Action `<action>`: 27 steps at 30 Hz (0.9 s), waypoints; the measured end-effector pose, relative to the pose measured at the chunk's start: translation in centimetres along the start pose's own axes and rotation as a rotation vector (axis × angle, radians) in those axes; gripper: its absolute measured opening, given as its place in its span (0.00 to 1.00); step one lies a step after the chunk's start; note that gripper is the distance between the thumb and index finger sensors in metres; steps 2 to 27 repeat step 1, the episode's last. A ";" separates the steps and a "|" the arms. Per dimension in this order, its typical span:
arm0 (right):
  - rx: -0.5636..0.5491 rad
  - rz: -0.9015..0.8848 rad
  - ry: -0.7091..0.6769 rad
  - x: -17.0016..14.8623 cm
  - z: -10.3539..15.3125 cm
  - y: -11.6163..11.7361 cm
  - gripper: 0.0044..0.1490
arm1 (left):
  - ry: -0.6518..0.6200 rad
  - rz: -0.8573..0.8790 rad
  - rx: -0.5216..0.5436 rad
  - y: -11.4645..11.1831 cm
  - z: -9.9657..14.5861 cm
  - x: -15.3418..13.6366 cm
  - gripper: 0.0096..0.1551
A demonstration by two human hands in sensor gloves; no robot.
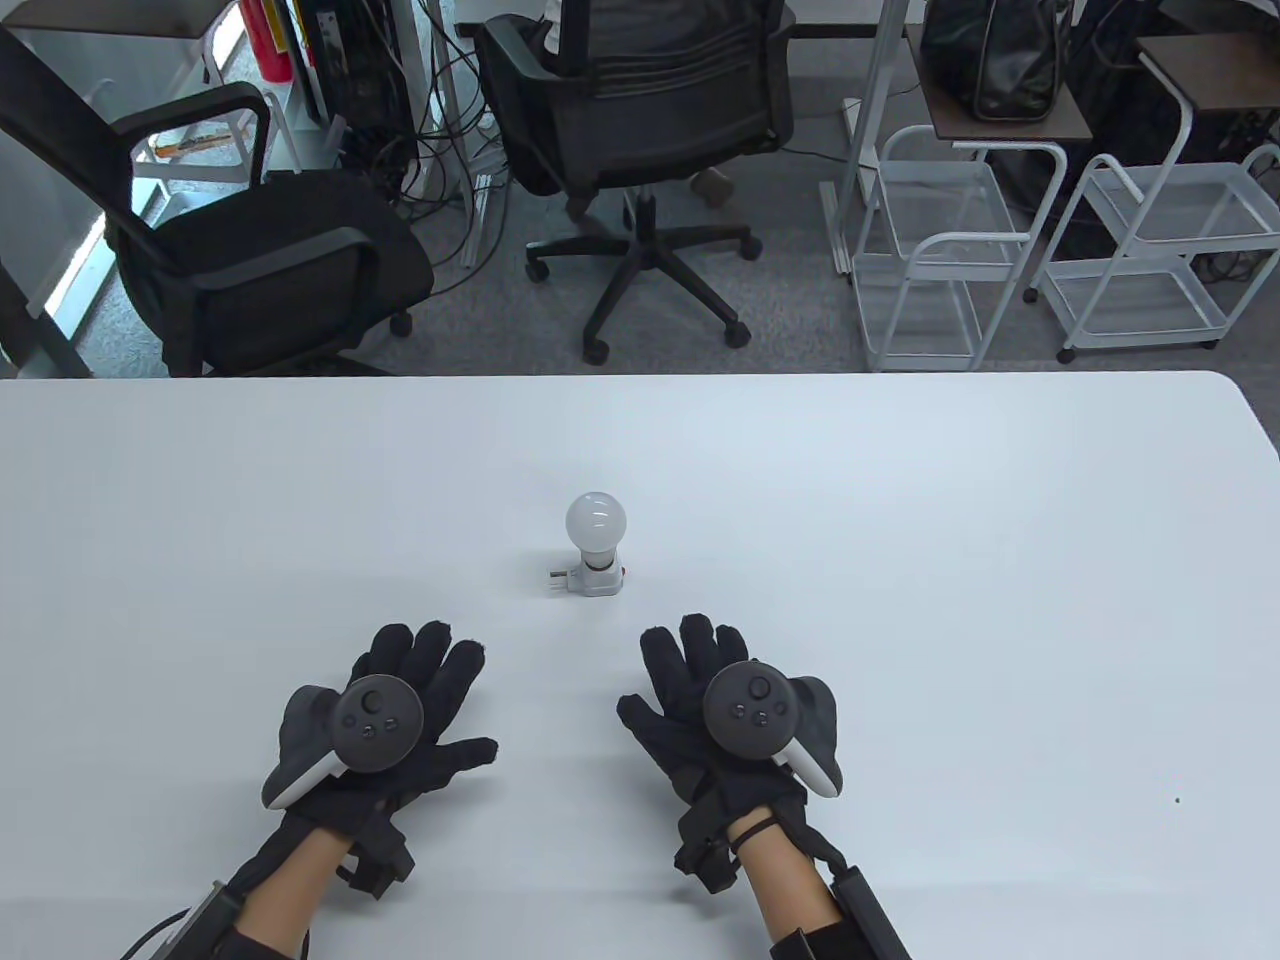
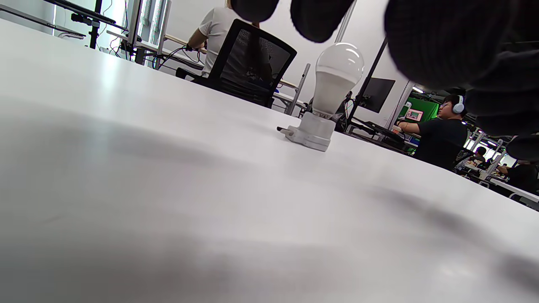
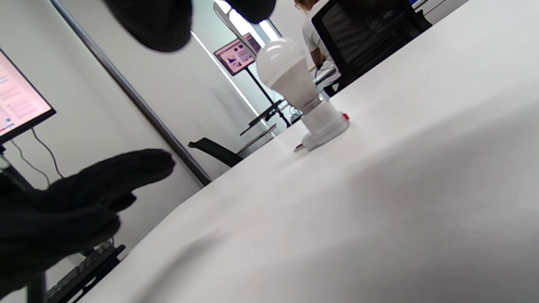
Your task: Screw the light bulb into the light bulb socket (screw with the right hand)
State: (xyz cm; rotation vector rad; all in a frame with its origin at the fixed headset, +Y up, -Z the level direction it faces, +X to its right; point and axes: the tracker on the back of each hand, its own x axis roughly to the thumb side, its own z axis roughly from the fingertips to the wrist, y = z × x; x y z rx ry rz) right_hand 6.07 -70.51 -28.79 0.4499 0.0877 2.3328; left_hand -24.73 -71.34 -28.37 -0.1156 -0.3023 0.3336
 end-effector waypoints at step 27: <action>0.001 -0.001 -0.001 0.0 0.0 0.0 0.41 | 0.001 -0.001 -0.001 0.0 0.0 0.0 0.56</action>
